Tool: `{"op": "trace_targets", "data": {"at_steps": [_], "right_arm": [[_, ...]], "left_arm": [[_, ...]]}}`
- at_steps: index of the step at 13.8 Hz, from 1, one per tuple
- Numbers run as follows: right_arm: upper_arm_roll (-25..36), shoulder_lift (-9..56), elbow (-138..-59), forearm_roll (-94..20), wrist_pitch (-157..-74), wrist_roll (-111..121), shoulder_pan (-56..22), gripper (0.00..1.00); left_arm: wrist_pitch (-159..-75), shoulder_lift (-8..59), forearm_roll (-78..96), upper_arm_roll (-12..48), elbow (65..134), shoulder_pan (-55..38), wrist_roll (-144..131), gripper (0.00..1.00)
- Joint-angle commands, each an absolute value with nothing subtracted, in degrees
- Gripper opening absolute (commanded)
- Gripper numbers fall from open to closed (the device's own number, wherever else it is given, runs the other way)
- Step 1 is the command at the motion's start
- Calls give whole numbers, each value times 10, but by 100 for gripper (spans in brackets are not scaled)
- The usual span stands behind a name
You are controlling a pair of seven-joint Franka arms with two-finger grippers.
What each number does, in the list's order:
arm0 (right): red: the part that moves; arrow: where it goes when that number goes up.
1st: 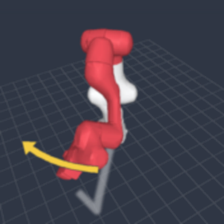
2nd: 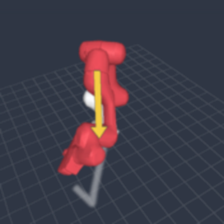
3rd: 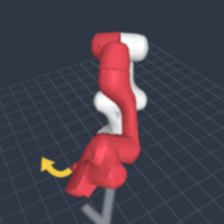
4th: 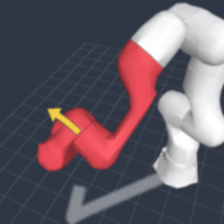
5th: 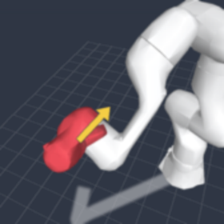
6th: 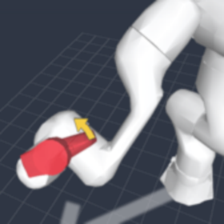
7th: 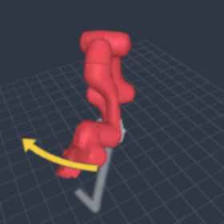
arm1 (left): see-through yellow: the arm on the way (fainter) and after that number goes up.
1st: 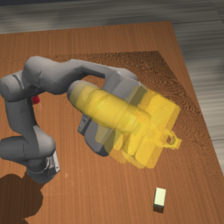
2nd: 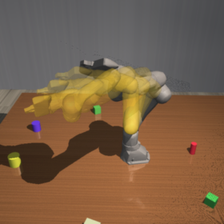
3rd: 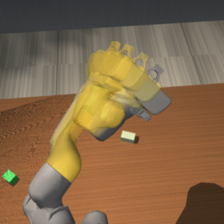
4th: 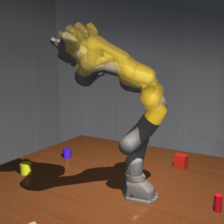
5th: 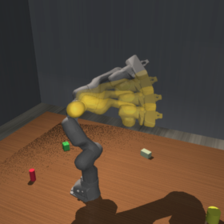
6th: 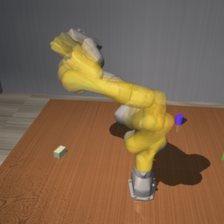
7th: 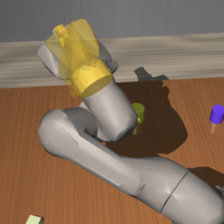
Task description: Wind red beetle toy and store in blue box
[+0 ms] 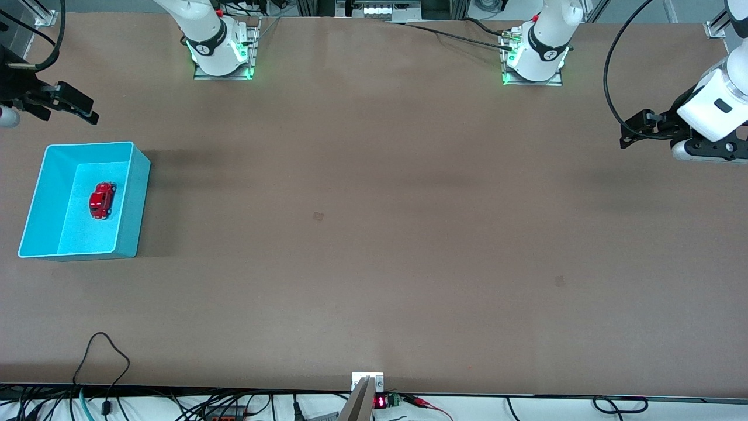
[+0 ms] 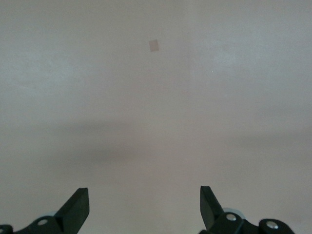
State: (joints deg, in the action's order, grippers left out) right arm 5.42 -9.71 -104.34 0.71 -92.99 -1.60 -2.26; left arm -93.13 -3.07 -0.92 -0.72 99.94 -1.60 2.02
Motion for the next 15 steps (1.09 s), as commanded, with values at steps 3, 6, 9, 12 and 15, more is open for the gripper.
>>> {"op": "trace_targets", "data": {"at_steps": [3, 6, 9, 12, 15], "right_arm": [[54, -109, -1047, 15, -930, -9, -19, 100], [54, -109, -1039, 14, -917, -2, -19, 100], [54, -109, -1039, 11, -909, 21, -19, 100], [54, -109, -1039, 11, -903, 19, -19, 100], [54, -109, -1039, 11, -902, 19, -19, 100]], "left_arm": [[-918, -21, -4, -11, 979, -16, 35, 100], [-918, -21, -4, -11, 980, -16, 35, 100], [-916, -22, -4, -11, 980, -16, 35, 100], [-916, -20, -4, -11, 974, -17, 35, 100], [-916, -20, -4, -10, 972, -18, 35, 100]]}}
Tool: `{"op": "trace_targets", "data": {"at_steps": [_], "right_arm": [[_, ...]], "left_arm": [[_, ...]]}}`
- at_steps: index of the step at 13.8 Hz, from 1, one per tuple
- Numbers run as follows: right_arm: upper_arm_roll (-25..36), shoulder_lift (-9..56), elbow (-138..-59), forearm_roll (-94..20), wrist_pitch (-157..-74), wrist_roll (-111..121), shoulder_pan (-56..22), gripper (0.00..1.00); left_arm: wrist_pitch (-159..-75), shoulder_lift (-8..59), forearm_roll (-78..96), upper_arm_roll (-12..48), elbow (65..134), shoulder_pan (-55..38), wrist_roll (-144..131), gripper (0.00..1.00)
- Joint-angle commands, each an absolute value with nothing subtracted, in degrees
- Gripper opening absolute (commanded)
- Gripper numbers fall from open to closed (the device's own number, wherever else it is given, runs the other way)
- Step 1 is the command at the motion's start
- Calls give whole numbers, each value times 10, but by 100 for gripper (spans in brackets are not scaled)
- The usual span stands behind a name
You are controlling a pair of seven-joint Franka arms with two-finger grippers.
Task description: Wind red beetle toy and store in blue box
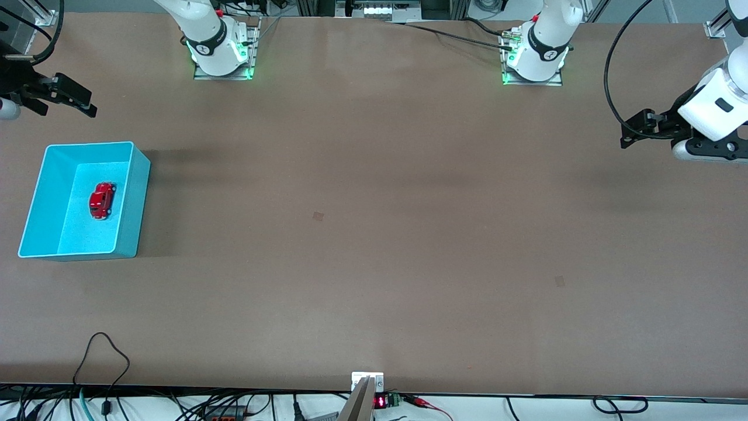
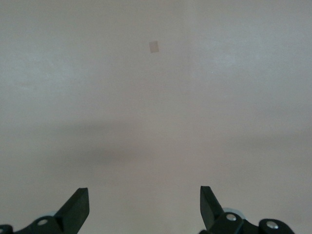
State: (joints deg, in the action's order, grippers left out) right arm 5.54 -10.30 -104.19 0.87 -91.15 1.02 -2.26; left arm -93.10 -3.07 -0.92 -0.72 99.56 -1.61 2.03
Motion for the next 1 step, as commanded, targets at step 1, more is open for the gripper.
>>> {"op": "trace_targets", "data": {"at_steps": [1], "right_arm": [[54, -109, -1039, 11, -902, 19, -19, 100]], "left_arm": [[-916, -20, -4, -10, 972, -18, 35, 100]]}}
